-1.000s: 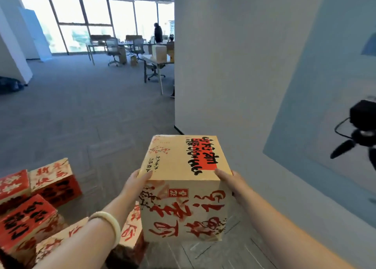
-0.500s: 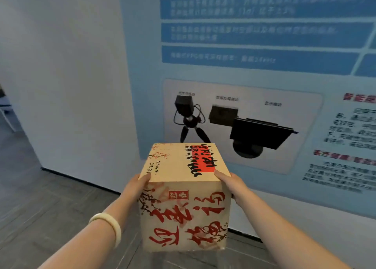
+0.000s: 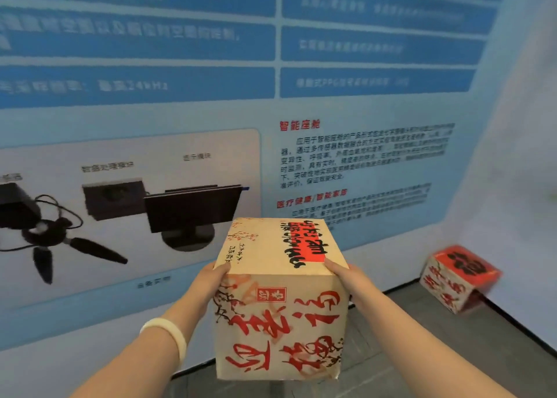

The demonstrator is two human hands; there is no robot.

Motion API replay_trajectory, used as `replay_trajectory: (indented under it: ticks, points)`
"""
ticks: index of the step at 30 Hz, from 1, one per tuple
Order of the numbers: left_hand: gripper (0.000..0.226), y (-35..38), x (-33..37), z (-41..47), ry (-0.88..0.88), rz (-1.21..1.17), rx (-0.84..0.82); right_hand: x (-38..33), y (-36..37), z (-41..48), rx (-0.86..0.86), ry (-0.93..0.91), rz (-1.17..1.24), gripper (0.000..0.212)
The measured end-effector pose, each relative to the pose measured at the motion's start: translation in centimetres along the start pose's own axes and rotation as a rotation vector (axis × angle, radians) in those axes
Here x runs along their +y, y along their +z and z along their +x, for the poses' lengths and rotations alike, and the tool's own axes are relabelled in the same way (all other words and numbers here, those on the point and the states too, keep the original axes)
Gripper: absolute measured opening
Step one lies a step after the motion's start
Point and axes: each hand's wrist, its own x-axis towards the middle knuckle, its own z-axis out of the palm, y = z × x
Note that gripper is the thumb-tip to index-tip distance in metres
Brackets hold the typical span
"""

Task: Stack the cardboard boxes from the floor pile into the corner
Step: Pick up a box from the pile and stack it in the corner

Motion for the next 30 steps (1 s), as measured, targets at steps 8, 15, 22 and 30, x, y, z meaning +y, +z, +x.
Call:
replay_trajectory:
  ticks: [8,15,22,30]
  points:
    - [0.029,14.1,6.9,11.0,0.057,0.131,-0.362,-0.5,-11.7,3.6,0.343,0.031,0.147,0.060]
    - [0.016,24.9,13.8,18.3,0.139,0.227,-0.638,-2.6,-18.2,7.1,0.595,0.063,0.224,0.055]
    - [0.026,35.7,15.1,23.6,0.162,0.332,-0.822,-1.4,-23.3,8.2,0.766,0.171,0.261,0.056]
    - [0.024,51.3,16.3,25.8,0.157,0.413,-0.968,1.0,-35.0,12.3,0.896,0.219,0.362,0.055]
